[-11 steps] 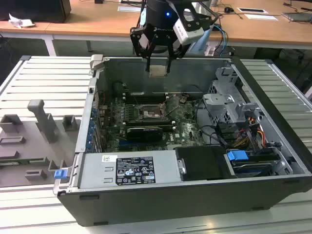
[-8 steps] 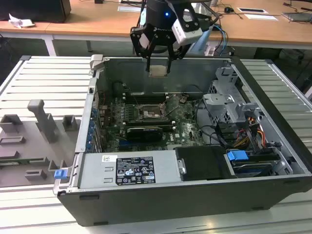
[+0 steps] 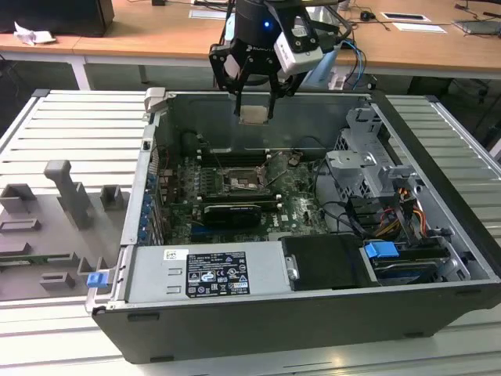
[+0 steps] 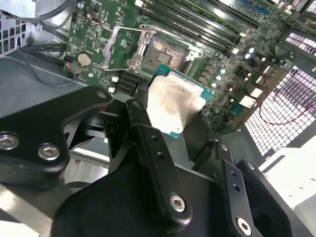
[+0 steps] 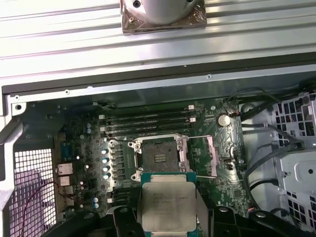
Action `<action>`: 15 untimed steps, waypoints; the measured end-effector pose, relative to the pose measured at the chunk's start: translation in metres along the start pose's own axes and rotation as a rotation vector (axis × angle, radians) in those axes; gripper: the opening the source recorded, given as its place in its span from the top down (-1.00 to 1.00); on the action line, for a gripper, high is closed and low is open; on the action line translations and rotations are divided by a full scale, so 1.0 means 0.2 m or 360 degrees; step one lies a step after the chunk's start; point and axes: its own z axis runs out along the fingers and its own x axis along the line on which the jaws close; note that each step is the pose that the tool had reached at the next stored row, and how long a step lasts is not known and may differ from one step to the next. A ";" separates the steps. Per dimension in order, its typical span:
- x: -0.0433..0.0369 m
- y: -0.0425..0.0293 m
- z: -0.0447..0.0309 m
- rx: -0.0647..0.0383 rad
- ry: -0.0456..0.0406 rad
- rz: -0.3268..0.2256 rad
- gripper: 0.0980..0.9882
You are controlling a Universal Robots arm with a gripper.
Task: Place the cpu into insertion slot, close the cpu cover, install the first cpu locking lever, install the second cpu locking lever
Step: 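Place the cpu into insertion slot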
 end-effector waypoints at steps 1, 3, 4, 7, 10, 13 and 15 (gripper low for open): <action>0.000 0.000 0.000 0.0000 0.0000 0.0004 0.02; 0.000 0.000 0.000 0.0000 -0.0002 0.0019 0.02; 0.000 0.000 0.000 0.0000 -0.0002 0.0025 0.02; 0.000 0.000 0.001 -0.0001 -0.0003 0.0039 0.02; 0.000 0.000 0.002 -0.0001 -0.0006 0.0065 0.02; 0.000 0.000 0.002 -0.0002 -0.0008 0.0088 0.02; 0.000 0.000 0.002 -0.0002 -0.0009 0.0098 0.02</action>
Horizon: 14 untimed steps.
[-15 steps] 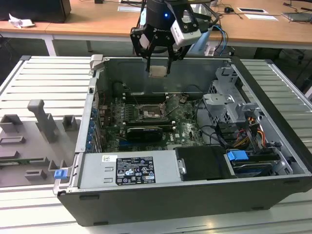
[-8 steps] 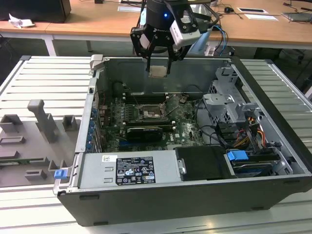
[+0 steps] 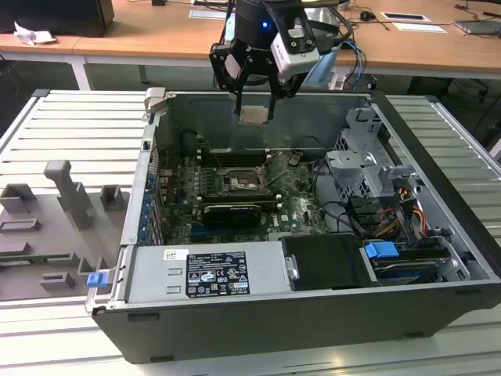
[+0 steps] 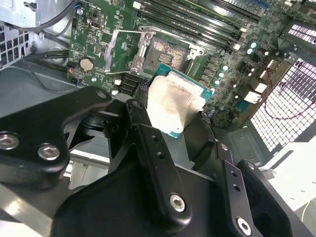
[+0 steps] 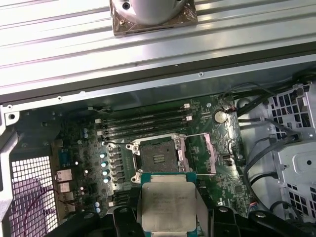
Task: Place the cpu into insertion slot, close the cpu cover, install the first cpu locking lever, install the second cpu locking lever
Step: 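Place the cpu into insertion slot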
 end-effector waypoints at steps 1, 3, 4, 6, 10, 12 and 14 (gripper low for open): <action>0.000 0.000 0.000 0.0000 -0.0001 0.0007 0.02; 0.000 0.000 0.000 0.0000 -0.0001 0.0016 0.02; 0.000 0.000 0.000 0.0000 -0.0002 0.0023 0.02; 0.000 0.000 0.001 -0.0001 -0.0003 0.0032 0.02; 0.000 0.000 0.001 -0.0001 -0.0005 0.0053 0.02; 0.000 0.000 0.002 -0.0001 -0.0006 0.0064 0.02; 0.000 0.000 0.002 -0.0001 -0.0007 0.0081 0.02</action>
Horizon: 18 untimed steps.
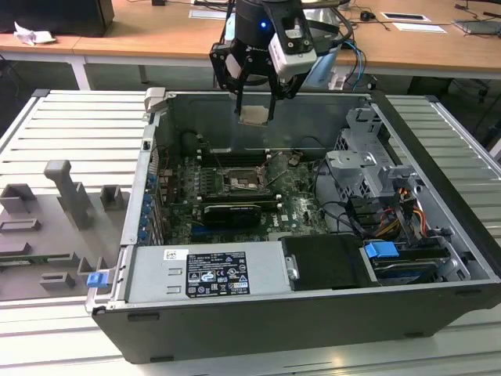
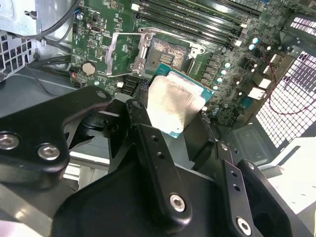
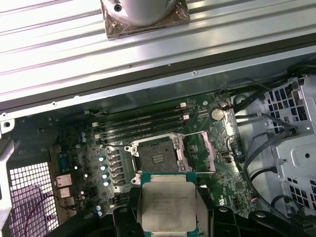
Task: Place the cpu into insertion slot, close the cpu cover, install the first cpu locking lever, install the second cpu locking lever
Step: 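Place the cpu into insertion slot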
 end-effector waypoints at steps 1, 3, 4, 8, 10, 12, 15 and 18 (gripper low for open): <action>0.000 0.000 0.000 0.0000 -0.0001 0.0008 0.02; 0.000 0.000 0.000 -0.0001 -0.0002 0.0018 0.02; 0.000 0.000 0.000 -0.0001 -0.0002 0.0025 0.02; 0.000 0.000 0.000 -0.0001 -0.0004 0.0049 0.02; 0.000 0.000 0.000 -0.0001 -0.0005 0.0062 0.02; 0.000 0.000 0.000 -0.0001 -0.0006 0.0072 0.02; 0.000 0.000 0.000 -0.0002 -0.0008 0.0085 0.02; 0.000 0.000 0.000 -0.0002 -0.0010 0.0111 0.02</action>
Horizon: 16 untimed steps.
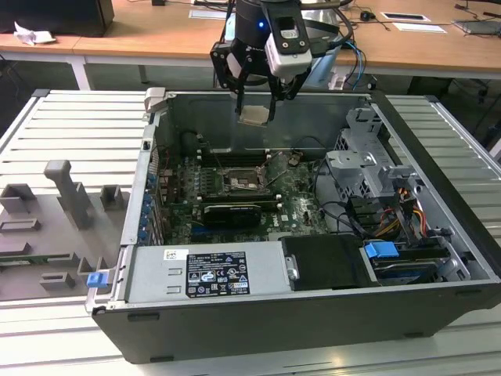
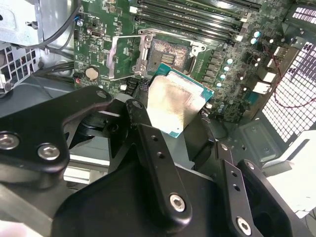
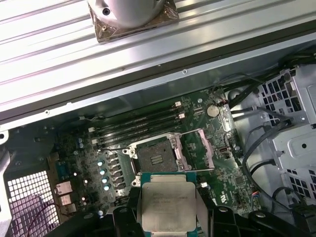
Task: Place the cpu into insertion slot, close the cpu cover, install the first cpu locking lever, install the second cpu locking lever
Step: 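Place the cpu into insertion slot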
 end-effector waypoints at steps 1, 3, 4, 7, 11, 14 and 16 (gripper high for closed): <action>0.000 0.000 0.000 0.0000 0.0000 0.0004 0.02; 0.000 0.000 0.000 0.0000 -0.0001 0.0014 0.02; 0.000 0.000 0.000 0.0000 -0.0002 0.0020 0.02; 0.000 0.000 0.000 -0.0001 -0.0003 0.0034 0.02; 0.000 0.000 0.000 -0.0001 -0.0005 0.0059 0.02; 0.000 0.000 0.000 -0.0002 -0.0007 0.0076 0.02; 0.000 0.000 0.000 -0.0002 -0.0008 0.0089 0.02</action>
